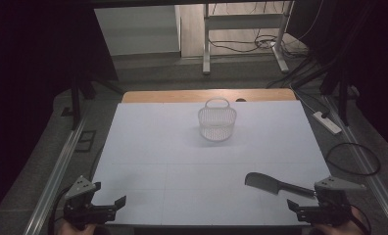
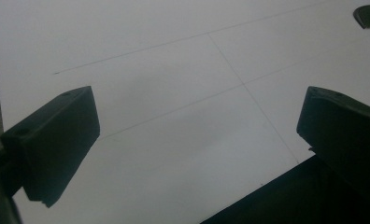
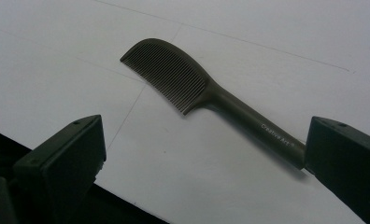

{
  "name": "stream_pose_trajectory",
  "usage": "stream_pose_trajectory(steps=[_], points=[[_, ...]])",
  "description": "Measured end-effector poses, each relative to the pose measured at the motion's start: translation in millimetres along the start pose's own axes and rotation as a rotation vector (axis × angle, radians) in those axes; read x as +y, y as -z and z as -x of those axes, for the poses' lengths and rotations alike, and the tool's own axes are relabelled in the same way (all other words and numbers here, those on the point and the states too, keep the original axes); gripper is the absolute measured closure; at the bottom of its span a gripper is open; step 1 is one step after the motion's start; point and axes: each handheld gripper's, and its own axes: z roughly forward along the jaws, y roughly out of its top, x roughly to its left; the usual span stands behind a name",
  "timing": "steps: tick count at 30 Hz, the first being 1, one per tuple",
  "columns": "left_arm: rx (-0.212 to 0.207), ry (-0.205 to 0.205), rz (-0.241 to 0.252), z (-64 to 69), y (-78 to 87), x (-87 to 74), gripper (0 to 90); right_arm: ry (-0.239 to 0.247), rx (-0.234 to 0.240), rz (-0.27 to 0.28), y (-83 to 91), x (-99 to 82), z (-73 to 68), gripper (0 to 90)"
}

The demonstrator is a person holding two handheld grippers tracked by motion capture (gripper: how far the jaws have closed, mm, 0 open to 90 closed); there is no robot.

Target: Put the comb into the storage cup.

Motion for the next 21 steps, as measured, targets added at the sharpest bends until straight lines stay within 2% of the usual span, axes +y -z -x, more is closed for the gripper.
stream_pose_trajectory(steps=[9,11,21], points=[[-0.016,0.007,-0.003,-2.1,-0.2,0.0,0.0,0.004,-0.008,-0.003,-0.3,0.4,-1.0,0.0],[-0.015,0.008,-0.003,-2.0,-0.3,0.0,0.0,-0.007,-0.003,-0.002,-0.3,0.3,0.4,0.0],[-0.022,0.020,0.003,-3.4,0.3,-0.5,0.0,0.001,0.007,-0.004,-0.1,0.7,-0.2,0.0]])
